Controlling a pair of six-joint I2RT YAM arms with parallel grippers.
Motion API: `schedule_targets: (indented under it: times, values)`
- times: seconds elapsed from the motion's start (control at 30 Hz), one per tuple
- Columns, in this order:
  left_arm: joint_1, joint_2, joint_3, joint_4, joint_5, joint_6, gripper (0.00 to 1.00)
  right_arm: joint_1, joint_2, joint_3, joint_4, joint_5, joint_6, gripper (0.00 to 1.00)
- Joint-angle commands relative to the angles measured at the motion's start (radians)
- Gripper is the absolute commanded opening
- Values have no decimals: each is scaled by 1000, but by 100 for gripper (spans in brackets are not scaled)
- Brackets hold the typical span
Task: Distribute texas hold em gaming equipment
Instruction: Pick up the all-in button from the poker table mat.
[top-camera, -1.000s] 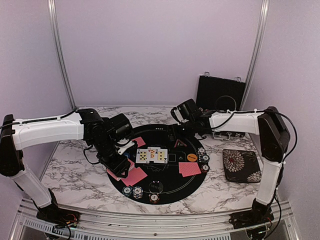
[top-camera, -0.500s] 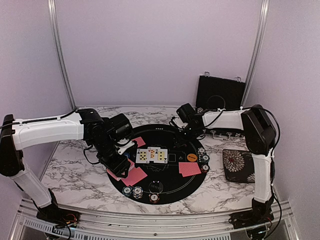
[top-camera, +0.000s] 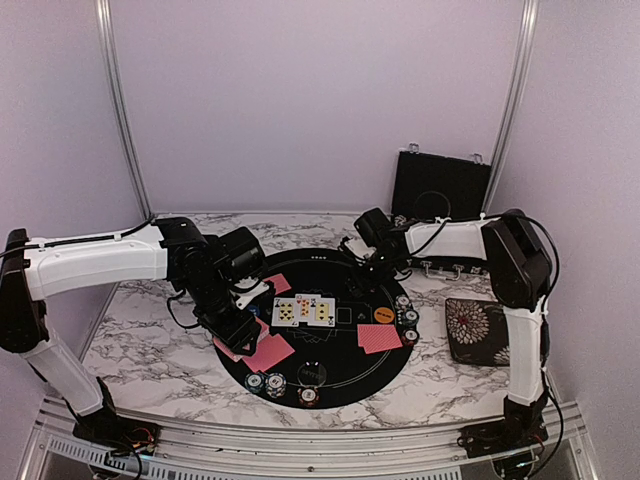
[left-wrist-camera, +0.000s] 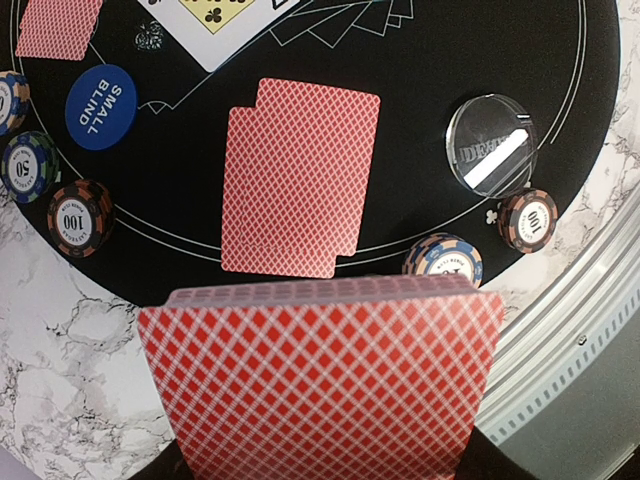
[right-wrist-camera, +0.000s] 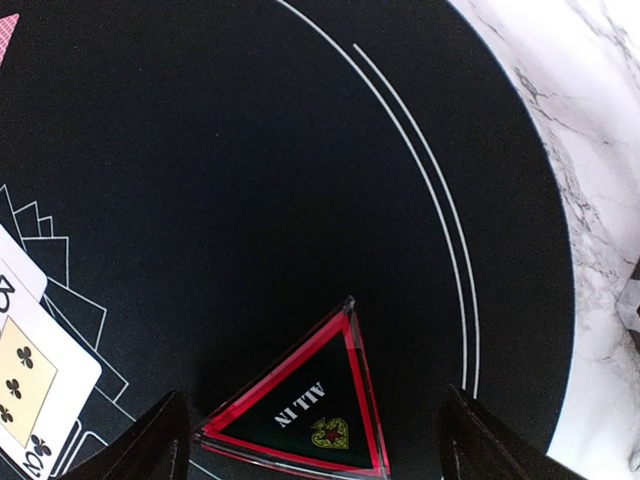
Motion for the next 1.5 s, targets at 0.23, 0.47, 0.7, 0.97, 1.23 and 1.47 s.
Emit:
schedule_targets:
  times: [0.23, 0.47, 0.7, 0.97, 1.23, 1.47]
  values:
    - [5, -11, 8, -2, 3, 17, 51, 7, 10, -23, 0, -12, -37, 77]
    - [5, -11, 7, -3, 4, 17, 51, 6, 2, -43, 7, -53, -40, 75]
    - [5, -11, 9, -4, 2, 17, 51, 7, -4, -49, 0, -67, -24, 71]
    - [5, -10, 9, -4, 3, 18, 51, 14, -19, -69, 1, -77, 0, 75]
    - [5, -12, 6, -3, 4, 19, 51, 15, -22, -72, 3, -92, 13, 69]
    - [5, -12, 3, -4, 7, 16, 51, 16, -15, -67, 4, -90, 13, 68]
